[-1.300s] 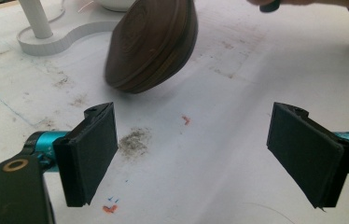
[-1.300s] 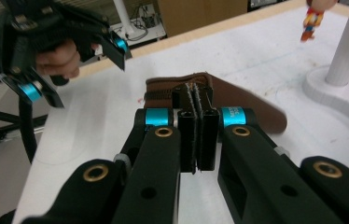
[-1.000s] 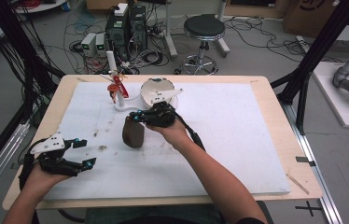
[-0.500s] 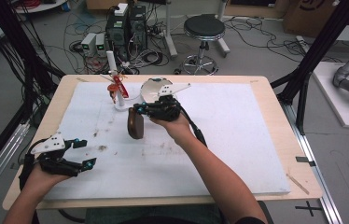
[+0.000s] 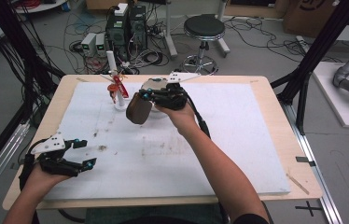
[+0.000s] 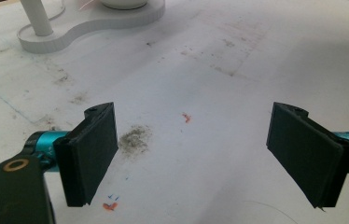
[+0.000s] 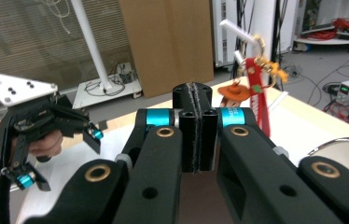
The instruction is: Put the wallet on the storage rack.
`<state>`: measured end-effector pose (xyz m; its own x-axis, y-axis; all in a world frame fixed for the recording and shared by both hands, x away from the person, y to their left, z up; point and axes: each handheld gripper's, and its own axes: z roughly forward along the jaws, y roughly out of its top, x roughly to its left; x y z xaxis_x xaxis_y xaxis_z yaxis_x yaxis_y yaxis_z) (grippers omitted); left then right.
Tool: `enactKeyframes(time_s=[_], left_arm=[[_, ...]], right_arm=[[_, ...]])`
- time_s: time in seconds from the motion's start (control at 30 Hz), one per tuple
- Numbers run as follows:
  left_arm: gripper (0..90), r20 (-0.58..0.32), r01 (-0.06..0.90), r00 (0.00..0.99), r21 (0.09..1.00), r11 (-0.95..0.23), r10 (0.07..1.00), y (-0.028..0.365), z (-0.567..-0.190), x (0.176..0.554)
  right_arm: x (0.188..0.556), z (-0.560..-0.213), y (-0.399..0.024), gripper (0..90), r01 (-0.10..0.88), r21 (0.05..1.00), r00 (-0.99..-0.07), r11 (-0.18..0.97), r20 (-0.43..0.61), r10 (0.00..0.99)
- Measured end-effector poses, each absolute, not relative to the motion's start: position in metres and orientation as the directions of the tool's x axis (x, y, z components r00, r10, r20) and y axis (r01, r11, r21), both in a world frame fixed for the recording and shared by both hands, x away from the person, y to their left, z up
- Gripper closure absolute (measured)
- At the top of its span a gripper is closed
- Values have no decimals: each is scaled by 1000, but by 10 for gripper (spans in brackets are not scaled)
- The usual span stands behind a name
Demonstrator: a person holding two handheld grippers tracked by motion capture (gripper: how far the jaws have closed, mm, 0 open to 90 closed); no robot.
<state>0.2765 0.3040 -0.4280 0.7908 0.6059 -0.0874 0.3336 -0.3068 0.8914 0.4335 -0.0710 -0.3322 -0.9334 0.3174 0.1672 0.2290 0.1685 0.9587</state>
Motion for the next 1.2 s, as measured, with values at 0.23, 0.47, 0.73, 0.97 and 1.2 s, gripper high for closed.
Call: enactKeyframes(time_s=[0.23, 0.47, 0.73, 0.97, 1.2], left_arm=[[163, -89, 335, 790, 891, -305, 607, 304, -429, 277], [164, -89, 337, 791, 889, -309, 606, 304, -430, 278], [166, -92, 340, 789, 889, -307, 608, 305, -430, 278], [165, -91, 340, 789, 888, -309, 607, 306, -430, 278], [166, -92, 343, 788, 887, -310, 609, 306, -431, 278]], right_arm=[[444, -324, -82, 900, 235, 960, -920, 151, 170, 353], [460, -319, -91, 900, 240, 962, -896, 132, 168, 410], [476, -318, -98, 900, 253, 960, -874, 122, 173, 454], [487, -323, -101, 900, 273, 955, -850, 116, 183, 494], [497, -331, -107, 900, 292, 949, -828, 116, 190, 527]])
